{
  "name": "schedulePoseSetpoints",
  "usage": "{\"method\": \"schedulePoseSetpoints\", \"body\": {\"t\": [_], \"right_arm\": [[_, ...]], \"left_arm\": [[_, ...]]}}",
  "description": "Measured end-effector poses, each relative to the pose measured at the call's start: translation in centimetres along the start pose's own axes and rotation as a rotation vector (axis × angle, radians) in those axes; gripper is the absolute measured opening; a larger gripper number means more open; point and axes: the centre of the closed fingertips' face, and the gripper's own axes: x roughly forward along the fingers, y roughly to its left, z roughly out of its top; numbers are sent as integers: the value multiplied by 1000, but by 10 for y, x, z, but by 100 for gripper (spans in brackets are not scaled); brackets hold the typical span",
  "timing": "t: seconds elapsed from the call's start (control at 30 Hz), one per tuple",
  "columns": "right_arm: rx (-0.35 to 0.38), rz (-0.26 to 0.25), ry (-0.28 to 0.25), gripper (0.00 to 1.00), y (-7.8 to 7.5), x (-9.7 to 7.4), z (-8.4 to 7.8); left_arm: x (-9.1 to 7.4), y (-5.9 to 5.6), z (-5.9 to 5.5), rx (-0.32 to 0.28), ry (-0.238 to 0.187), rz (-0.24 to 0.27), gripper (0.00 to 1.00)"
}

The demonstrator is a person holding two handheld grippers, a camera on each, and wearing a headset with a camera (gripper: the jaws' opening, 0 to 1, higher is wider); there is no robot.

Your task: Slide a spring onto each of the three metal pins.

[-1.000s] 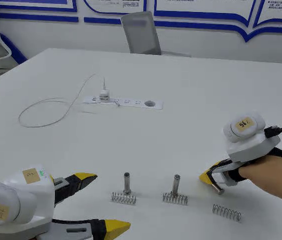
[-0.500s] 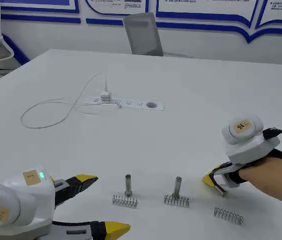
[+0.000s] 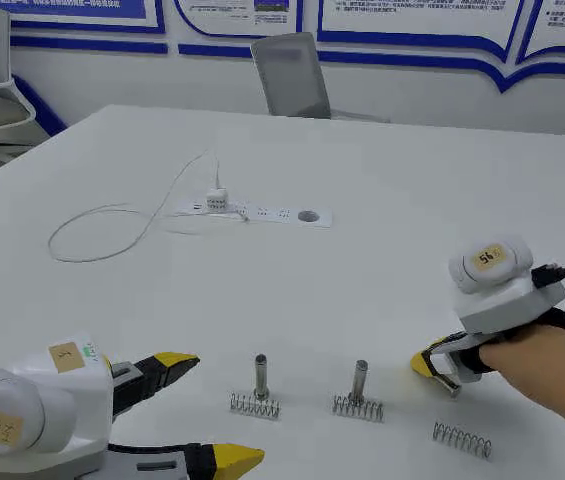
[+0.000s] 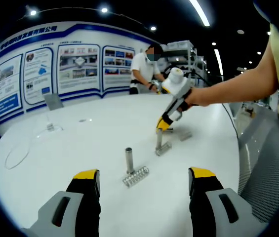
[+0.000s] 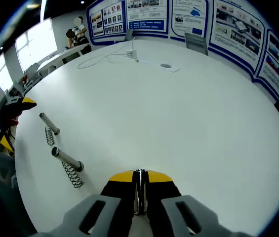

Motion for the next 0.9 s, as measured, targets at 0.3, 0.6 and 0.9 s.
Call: {"method": "schedulePoseSetpoints", "body": {"t": [0.3,0.6,0.9], "right_arm": [[18,-10,-42,9,-2,-18,-2],[10,-26,-87,9,0,-37,-4],[9,-33,-117,9,5,-48,-6]], "left_arm": [[0,0,2,0,-5,5,74],[2,-2,6,8,-11,-4,74],[2,-3,9,14,-16,-4,74]]}}
